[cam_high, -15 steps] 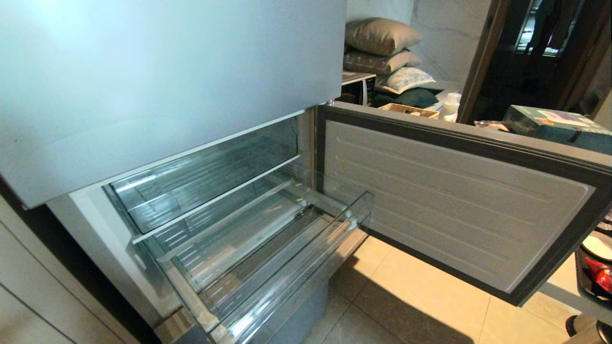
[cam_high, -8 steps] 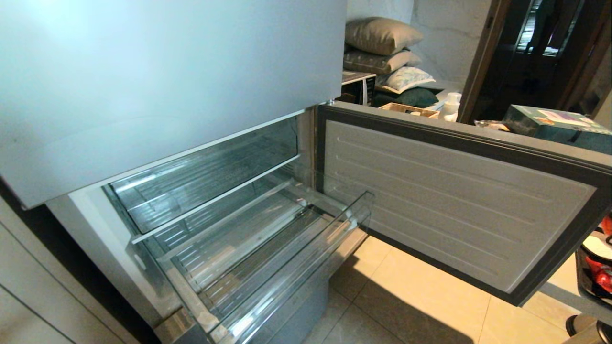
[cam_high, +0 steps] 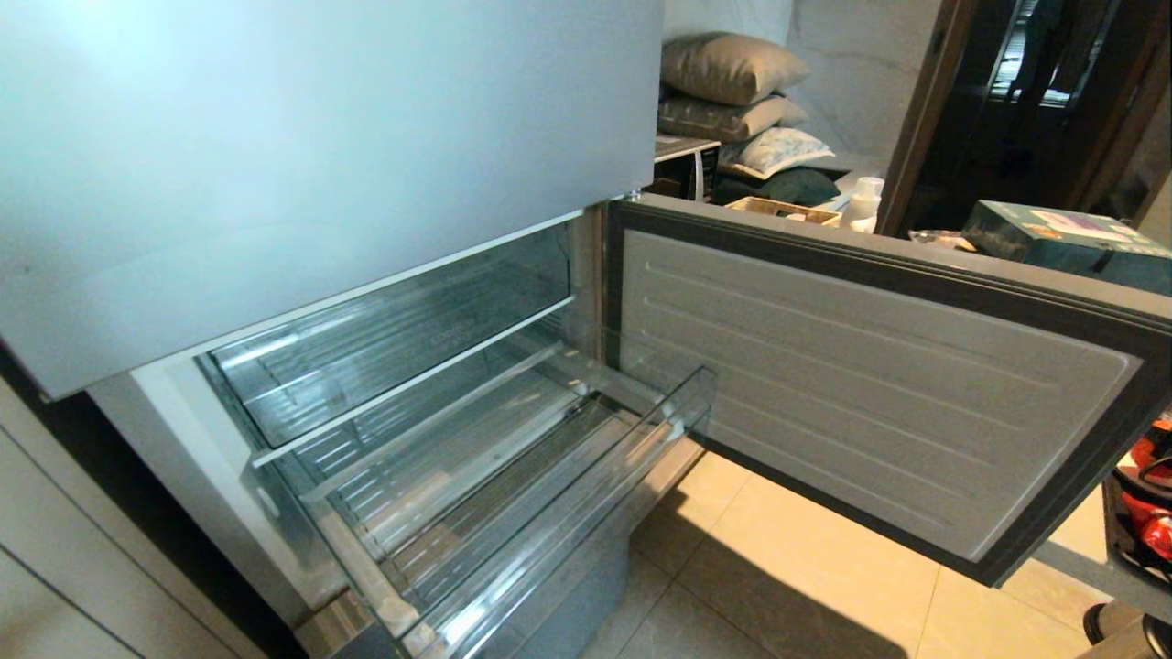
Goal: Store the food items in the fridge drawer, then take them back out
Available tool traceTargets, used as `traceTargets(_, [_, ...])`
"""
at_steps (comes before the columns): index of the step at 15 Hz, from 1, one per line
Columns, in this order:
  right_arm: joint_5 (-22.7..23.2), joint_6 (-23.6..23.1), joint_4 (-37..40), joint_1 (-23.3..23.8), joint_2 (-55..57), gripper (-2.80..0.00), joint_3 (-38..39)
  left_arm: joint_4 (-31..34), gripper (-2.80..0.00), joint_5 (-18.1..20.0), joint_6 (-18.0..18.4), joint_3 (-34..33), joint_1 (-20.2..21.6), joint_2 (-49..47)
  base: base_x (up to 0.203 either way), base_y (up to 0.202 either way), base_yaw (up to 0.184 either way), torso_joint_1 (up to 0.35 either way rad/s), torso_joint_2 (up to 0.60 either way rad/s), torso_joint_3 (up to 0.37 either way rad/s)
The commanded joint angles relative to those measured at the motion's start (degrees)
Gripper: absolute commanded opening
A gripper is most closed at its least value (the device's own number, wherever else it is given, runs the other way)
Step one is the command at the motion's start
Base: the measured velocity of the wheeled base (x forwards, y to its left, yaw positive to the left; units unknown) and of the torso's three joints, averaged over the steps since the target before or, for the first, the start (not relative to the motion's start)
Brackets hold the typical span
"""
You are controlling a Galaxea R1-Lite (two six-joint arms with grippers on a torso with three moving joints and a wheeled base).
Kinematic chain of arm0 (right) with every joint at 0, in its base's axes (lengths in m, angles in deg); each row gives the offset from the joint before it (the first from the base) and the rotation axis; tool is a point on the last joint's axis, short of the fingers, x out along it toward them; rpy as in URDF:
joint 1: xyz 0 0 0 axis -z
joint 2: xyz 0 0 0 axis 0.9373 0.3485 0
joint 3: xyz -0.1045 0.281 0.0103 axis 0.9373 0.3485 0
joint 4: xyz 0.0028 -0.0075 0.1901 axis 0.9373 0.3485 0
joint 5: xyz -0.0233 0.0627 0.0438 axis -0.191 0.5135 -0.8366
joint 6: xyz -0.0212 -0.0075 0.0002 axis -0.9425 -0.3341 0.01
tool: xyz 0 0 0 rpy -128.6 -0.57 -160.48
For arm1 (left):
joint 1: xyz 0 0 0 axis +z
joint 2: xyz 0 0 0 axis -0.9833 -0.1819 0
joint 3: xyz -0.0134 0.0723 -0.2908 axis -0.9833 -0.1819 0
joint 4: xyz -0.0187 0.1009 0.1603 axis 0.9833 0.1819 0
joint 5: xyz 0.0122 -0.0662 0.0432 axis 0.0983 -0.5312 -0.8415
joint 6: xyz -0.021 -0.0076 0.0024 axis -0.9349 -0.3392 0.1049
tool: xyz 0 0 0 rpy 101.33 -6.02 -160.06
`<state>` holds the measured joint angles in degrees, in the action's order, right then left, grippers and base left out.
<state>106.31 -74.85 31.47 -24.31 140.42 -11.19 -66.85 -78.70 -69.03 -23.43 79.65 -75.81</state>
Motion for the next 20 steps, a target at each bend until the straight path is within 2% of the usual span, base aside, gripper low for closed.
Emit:
traceTargets(1, [0.1, 0.2, -0.4, -0.4, 0.6, 0.0, -0.6, 0.0, -2.8, 0.0, 0.0, -0.1, 0.0, -0.1, 0.0, 0.0, 0.0, 0.0, 0.0, 0.0])
traceTargets(9, [0.0, 0.2, -0.3, -0.6, -2.8, 0.0, 1.6, 0.0, -2.8, 0.0, 0.0, -0.1, 0.0, -0.1, 0.0, 0.0, 0.0, 0.0, 0.0, 0.0])
traceTargets(12, [-0.1, 0.1, -0.3, -0.6, -12.2, 0.0, 8.9, 0.0, -2.8, 0.0, 0.0, -0.1, 0.0, -0.1, 0.0, 0.0, 0.0, 0.0, 0.0, 0.0])
traceTargets(13, [-0.4, -0.1, -0.3, -0.6, -15.8, -2.8, 11.7, 0.0, -2.8, 0.0, 0.0, -0.1, 0.0, -0.1, 0.0, 0.0, 0.0, 0.0, 0.0, 0.0])
traceTargets(17, [-2.0, -0.3, 2.4, 0.6, -34.6, -2.8, 23.5, 0.0, -2.8, 0.0, 0.0, -0.1, 0.0, -0.1, 0.0, 0.0, 0.0, 0.0, 0.0, 0.0])
traceTargets(20, [-2.5, -0.3, 5.1, 1.5, -53.4, -2.8, 36.6, 0.0, -2.8, 0.0, 0.0, -0.1, 0.0, -0.1, 0.0, 0.0, 0.0, 0.0, 0.0, 0.0])
